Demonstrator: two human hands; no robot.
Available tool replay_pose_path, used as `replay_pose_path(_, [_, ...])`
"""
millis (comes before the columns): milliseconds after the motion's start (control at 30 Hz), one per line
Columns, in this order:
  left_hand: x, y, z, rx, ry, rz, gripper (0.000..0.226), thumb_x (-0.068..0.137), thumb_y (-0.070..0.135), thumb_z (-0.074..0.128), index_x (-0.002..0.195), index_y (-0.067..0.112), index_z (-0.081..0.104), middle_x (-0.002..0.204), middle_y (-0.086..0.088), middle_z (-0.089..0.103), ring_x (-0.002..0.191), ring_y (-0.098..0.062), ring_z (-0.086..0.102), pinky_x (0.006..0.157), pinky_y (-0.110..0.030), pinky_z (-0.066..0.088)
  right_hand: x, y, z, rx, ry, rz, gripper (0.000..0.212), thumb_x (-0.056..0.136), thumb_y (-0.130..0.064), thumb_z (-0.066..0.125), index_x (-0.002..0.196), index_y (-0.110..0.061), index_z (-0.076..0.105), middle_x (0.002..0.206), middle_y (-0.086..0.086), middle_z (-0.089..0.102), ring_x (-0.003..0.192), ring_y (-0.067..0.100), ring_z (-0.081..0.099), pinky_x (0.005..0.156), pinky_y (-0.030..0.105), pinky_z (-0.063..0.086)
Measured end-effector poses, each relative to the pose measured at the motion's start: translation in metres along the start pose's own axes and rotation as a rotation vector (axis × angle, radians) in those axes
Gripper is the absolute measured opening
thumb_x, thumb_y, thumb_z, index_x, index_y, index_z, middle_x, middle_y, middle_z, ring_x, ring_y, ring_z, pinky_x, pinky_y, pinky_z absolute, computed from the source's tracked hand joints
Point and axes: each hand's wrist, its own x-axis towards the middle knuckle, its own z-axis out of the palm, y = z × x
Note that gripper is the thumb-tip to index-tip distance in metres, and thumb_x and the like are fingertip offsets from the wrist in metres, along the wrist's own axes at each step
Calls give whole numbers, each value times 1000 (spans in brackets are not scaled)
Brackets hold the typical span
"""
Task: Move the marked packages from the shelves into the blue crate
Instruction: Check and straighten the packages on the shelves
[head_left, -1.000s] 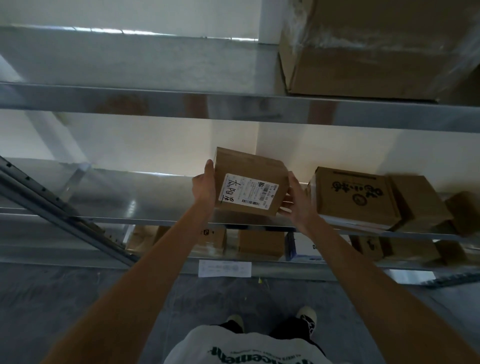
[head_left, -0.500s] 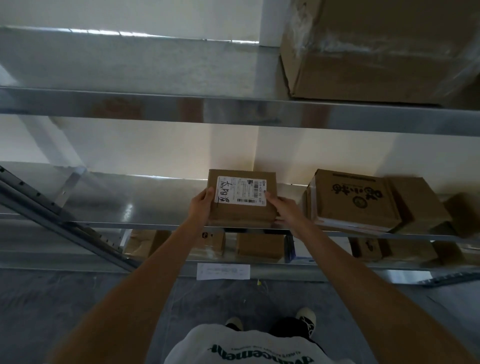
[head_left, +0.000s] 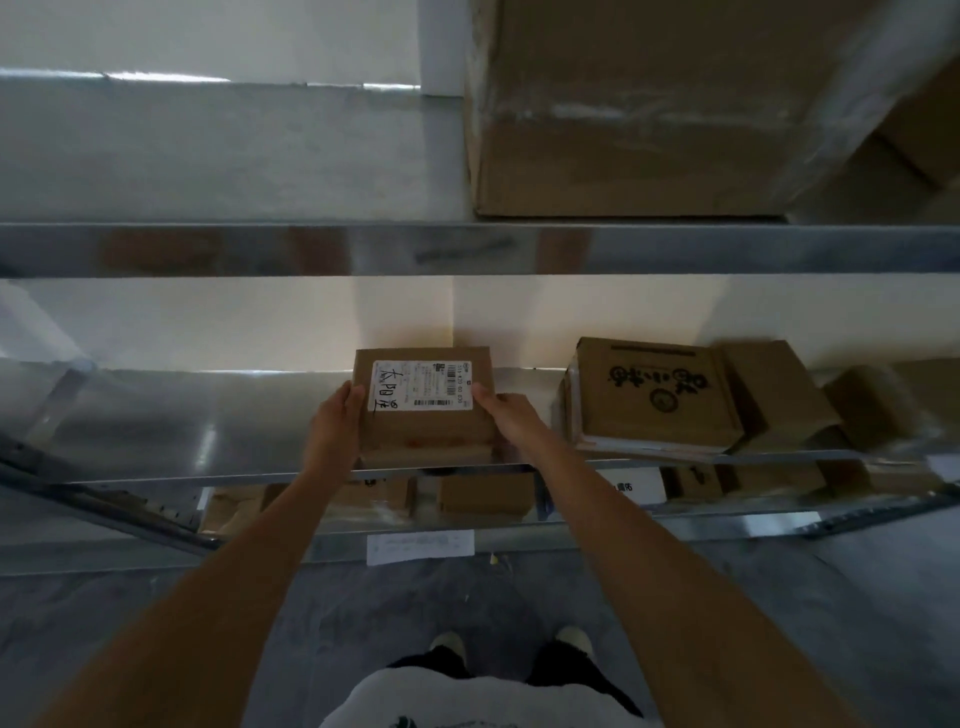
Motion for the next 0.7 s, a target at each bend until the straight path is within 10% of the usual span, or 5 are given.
replay_pose_path(167, [-14, 42, 13, 221, 284, 309, 53, 101, 47, 23, 147, 21, 28, 154, -6, 27, 140, -25, 27, 110, -43, 30, -16, -17, -45, -153, 257, -293, 64, 93, -53, 52, 140, -10, 47, 140, 11, 50, 125, 24, 50, 99, 32, 42])
replay_pose_path(367, [-41, 153, 111, 132, -22, 696, 42, 101, 39, 27, 141, 26, 34, 145, 3, 35, 132, -9, 34, 108, -25, 30, -34, 19, -158, -315, 745, -402, 40, 98, -35, 49, 132, -14, 49, 137, 9, 46, 126, 24, 42, 105, 39, 38])
replay_pose_path(567, [-73, 183, 222, -89, -251, 203, 37, 102, 34, 34, 131, 13, 45, 136, -10, 48, 126, -23, 45, 110, -47, 36, -34, 75, -227, -356, 668, -75, 62, 97, -40, 50, 145, -8, 30, 143, 18, 37, 129, 36, 36, 106, 47, 34])
replay_pose_path(700, [-81, 181, 236, -254, -217, -90, 41, 102, 40, 32, 134, 14, 36, 123, -9, 54, 103, -19, 51, 89, -37, 45, -35, 94, -242, 17, 425, -16, 65, 93, -42, 58, 138, -9, 25, 127, 11, 49, 95, 17, 51, 80, 31, 42])
